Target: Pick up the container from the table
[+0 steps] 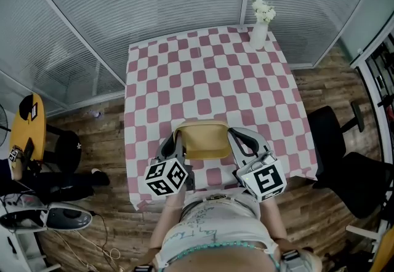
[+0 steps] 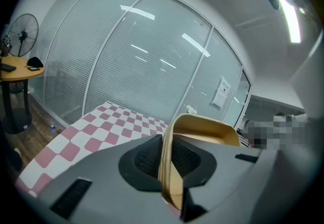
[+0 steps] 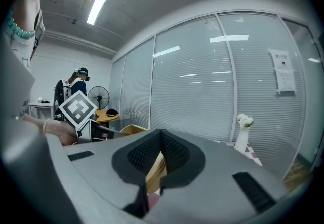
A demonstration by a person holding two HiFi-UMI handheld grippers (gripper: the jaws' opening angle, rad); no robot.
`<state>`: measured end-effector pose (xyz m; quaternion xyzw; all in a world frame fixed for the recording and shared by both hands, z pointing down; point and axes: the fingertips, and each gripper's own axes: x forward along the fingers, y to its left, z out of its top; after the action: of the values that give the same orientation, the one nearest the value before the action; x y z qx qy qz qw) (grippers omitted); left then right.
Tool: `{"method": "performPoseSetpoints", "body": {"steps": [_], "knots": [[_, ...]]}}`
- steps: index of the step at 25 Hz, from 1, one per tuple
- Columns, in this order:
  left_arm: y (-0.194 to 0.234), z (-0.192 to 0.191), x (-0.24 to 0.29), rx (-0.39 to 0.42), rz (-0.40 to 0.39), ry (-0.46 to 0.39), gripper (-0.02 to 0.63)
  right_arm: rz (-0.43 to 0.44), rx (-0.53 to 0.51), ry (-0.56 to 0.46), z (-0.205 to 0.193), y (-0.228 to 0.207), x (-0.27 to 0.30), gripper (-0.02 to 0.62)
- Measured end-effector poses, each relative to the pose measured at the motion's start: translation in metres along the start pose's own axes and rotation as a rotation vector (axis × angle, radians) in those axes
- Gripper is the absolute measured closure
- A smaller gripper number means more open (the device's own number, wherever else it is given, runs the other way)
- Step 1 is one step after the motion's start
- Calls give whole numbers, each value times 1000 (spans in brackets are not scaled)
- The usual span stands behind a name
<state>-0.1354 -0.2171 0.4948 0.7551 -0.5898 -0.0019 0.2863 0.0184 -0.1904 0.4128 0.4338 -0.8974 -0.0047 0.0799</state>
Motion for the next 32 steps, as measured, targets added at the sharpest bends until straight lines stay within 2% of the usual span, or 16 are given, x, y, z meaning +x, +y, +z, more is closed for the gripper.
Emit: {"method": "performPoseSetpoints", "body": {"steps": [8, 32], "knots": [[-2, -7, 3, 10, -5, 21, 563, 0, -2, 13, -3, 0, -1, 601], [5, -13, 7, -28, -2, 45, 563, 11, 18, 30, -7, 1, 5, 601]]}}
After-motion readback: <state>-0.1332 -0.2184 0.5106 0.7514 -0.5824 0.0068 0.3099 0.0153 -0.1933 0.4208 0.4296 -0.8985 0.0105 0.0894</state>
